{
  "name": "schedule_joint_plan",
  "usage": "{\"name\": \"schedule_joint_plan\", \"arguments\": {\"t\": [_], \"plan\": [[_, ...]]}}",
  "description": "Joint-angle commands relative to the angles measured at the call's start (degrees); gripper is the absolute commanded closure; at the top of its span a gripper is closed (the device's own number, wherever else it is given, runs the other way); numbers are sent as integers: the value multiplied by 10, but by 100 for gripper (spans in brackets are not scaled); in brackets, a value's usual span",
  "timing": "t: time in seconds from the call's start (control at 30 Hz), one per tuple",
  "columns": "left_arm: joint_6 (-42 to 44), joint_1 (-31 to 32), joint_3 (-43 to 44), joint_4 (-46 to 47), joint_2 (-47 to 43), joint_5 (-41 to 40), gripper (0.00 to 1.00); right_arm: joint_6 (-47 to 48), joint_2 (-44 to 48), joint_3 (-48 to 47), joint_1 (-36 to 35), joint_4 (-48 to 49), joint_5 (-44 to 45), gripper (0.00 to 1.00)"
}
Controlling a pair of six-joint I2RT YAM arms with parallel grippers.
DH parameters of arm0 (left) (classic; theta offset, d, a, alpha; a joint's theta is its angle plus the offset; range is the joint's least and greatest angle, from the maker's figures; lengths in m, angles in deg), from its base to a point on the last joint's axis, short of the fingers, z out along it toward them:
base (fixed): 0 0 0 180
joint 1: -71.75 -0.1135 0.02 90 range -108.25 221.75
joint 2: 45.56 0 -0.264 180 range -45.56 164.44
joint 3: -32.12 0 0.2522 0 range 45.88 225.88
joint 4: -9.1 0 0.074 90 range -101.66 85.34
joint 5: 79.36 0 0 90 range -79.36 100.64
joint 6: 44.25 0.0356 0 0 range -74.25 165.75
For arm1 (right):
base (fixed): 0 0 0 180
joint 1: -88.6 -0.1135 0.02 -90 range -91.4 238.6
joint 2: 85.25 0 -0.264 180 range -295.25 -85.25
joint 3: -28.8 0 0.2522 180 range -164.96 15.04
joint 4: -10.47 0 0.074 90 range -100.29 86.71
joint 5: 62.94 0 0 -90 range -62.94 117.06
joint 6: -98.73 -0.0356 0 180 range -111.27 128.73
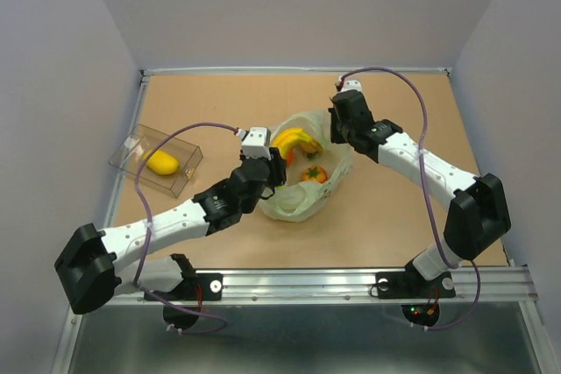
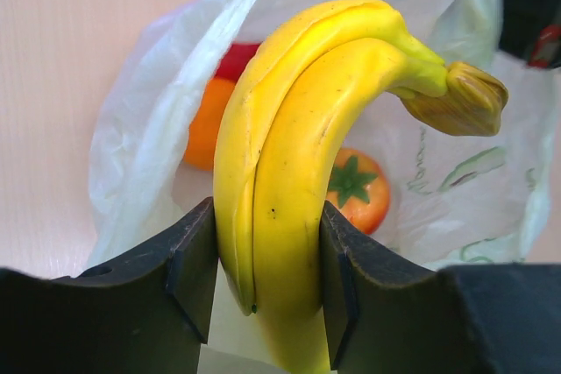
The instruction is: Untie the knot of the plastic bag and take out the fruit
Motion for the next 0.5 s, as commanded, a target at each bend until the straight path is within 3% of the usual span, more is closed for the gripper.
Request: {"name": "schedule_joint_plan", "arguments": {"t": [0.0, 0.27, 0.43, 0.47], "plan": [[52, -6, -23, 115, -55, 8, 97, -17, 6, 25, 1, 16, -7, 99], [-19, -44, 15, 132, -76, 20, 100, -30, 41, 78, 1, 16, -30, 99], [-54, -76, 108, 110, -42, -8, 100, -37, 71, 102, 1, 16, -45, 99], [-78, -108, 125, 77, -34, -7, 100, -36, 75, 108, 1, 16, -48, 99]]}}
